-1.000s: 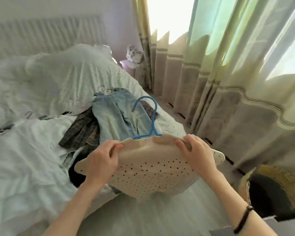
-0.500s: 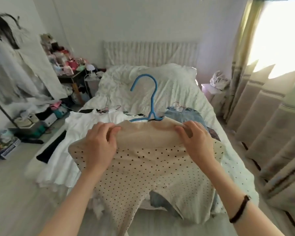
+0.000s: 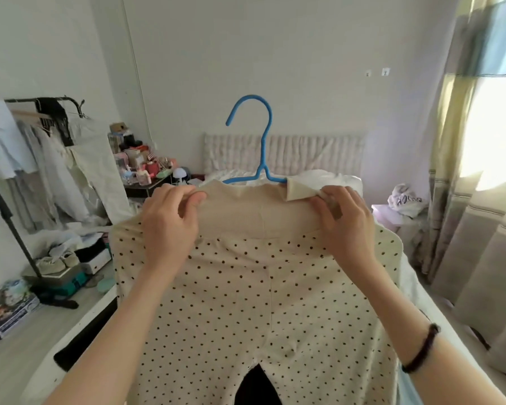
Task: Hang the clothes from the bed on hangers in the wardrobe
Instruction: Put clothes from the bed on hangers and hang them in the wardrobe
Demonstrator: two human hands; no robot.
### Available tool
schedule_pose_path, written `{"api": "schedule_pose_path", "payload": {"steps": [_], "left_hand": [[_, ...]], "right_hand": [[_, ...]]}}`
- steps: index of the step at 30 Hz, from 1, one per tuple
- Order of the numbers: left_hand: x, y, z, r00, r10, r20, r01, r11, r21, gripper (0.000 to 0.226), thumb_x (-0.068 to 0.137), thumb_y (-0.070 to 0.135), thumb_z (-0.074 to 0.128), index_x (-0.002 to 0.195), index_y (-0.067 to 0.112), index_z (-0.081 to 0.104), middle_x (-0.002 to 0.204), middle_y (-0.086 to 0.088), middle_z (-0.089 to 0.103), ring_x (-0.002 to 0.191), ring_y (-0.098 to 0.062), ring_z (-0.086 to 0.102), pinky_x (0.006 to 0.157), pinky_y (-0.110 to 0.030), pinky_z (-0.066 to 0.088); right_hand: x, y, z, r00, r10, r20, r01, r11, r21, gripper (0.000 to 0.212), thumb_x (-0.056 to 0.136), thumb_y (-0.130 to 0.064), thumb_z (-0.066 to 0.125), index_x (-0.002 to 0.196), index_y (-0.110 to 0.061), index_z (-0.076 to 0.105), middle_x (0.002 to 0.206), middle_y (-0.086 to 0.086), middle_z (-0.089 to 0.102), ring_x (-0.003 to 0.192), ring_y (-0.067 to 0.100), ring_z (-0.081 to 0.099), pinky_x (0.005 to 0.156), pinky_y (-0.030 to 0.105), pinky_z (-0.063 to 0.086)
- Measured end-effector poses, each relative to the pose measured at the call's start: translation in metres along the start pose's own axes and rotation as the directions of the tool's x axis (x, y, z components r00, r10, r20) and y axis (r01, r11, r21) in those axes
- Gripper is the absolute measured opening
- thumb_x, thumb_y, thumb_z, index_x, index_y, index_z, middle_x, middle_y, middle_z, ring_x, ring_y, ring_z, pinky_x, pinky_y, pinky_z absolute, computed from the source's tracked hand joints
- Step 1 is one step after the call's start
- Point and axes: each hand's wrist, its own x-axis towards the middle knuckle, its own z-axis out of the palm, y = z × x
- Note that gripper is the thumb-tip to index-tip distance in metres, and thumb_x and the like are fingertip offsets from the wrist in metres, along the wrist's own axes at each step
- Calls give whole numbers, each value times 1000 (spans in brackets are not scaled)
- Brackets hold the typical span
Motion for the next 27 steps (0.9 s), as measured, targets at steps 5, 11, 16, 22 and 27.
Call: {"api": "schedule_pose_path", "payload": {"steps": [5,11,16,22,27], "left_hand": [[33,-62,67,988,-76,137,84,995,-53,19,89,25,59,87,7,64,81,6,53,75,-17,52,71,-38,46],[20,-128,156,892,-198,406,228,973,-27,18,91,28,56,87,12,64,81,9,51,81,-18,53,72,-32,42],[-9,-170,233,772,-254,583,270,961,61,19,94,29,52,93,12,63,84,8,51,81,-13,47,66,-25,32],[-69,-223,343,564,-309,766,245,948,202,22,96,30,47,93,11,58,88,3,55,82,-18,52,68,-33,42],[-128,-261,425,337,-363,868,217,928,304,17,98,29,42,89,16,49,95,3,53,95,-19,52,70,-32,41]], "right_hand": [[35,33,74,993,98,65,-97,995,-15,14,86,-23,64,85,-9,63,74,4,59,68,16,46,61,23,29],[32,100,149,937,267,224,-252,963,-91,17,88,-29,62,87,-12,63,80,1,60,73,18,52,63,25,34],[25,167,203,862,364,352,-320,930,-178,20,90,-29,57,93,-11,63,86,-4,58,82,15,51,69,26,35],[-15,278,277,738,481,473,-391,876,-281,20,92,-28,54,95,-10,62,89,-2,58,85,16,51,70,26,33],[-63,365,333,584,577,571,-428,817,-387,20,91,-25,56,93,-6,62,88,3,60,85,22,54,69,27,34]]}}
